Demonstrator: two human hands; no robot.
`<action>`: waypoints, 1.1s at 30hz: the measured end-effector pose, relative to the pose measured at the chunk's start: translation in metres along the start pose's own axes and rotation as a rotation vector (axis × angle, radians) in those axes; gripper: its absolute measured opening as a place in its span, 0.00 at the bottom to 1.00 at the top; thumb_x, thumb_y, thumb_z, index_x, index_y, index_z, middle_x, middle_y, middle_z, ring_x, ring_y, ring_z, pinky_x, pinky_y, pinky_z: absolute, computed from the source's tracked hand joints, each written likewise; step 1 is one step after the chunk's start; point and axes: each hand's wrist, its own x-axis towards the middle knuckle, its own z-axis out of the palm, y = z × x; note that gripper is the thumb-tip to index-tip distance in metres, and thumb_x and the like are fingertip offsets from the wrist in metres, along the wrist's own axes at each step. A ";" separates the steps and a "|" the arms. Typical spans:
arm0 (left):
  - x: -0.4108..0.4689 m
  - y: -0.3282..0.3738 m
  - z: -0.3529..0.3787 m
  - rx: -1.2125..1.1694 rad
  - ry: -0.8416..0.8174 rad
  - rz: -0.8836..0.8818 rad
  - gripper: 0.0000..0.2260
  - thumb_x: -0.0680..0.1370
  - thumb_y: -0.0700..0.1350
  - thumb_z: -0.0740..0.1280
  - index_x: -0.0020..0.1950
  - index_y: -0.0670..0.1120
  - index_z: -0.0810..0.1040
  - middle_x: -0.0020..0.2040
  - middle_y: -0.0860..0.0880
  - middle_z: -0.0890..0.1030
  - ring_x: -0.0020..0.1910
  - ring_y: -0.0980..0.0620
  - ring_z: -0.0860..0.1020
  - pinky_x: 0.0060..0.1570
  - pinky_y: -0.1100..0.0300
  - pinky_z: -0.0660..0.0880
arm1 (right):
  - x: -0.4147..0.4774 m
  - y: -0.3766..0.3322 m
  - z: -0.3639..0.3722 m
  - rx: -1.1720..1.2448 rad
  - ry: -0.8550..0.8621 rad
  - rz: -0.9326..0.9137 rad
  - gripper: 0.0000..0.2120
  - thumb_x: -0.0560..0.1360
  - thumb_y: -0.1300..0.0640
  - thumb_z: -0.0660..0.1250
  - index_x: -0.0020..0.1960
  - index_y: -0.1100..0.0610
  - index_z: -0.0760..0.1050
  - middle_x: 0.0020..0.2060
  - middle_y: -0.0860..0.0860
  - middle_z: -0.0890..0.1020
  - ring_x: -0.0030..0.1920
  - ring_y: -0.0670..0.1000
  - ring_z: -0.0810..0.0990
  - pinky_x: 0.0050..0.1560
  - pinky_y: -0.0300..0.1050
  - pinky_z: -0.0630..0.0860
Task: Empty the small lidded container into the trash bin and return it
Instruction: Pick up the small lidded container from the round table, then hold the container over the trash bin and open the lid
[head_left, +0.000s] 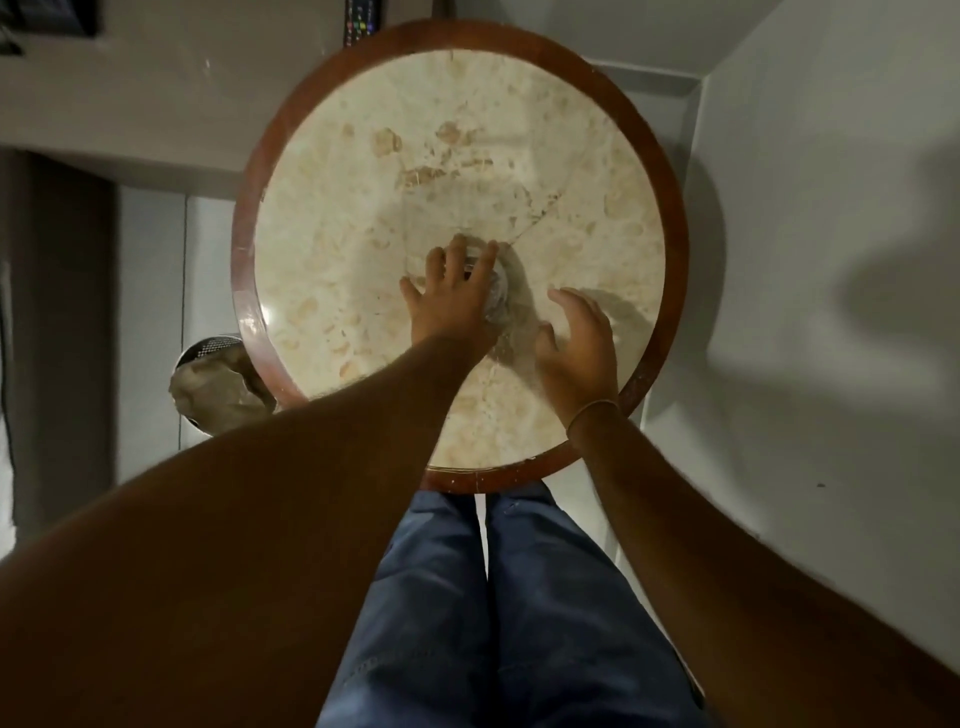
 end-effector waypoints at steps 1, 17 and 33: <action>0.000 -0.001 0.003 -0.012 0.021 -0.001 0.45 0.76 0.57 0.76 0.86 0.56 0.54 0.84 0.43 0.58 0.82 0.36 0.58 0.75 0.28 0.65 | 0.003 0.001 0.002 0.014 -0.005 0.008 0.18 0.82 0.68 0.69 0.72 0.65 0.80 0.70 0.61 0.83 0.73 0.60 0.78 0.76 0.54 0.74; -0.128 -0.027 0.017 -0.671 0.168 -0.221 0.44 0.71 0.53 0.80 0.83 0.58 0.61 0.80 0.47 0.64 0.78 0.45 0.63 0.74 0.50 0.72 | -0.015 -0.023 0.064 0.909 -0.741 0.773 0.27 0.86 0.34 0.63 0.60 0.54 0.90 0.56 0.55 0.92 0.54 0.52 0.92 0.47 0.45 0.90; -0.229 -0.135 0.007 -1.067 0.362 -0.444 0.44 0.70 0.44 0.83 0.82 0.57 0.66 0.81 0.52 0.66 0.79 0.53 0.68 0.74 0.58 0.74 | -0.061 -0.078 0.173 0.646 -1.232 0.744 0.40 0.65 0.36 0.87 0.70 0.57 0.85 0.65 0.58 0.89 0.62 0.57 0.90 0.55 0.51 0.88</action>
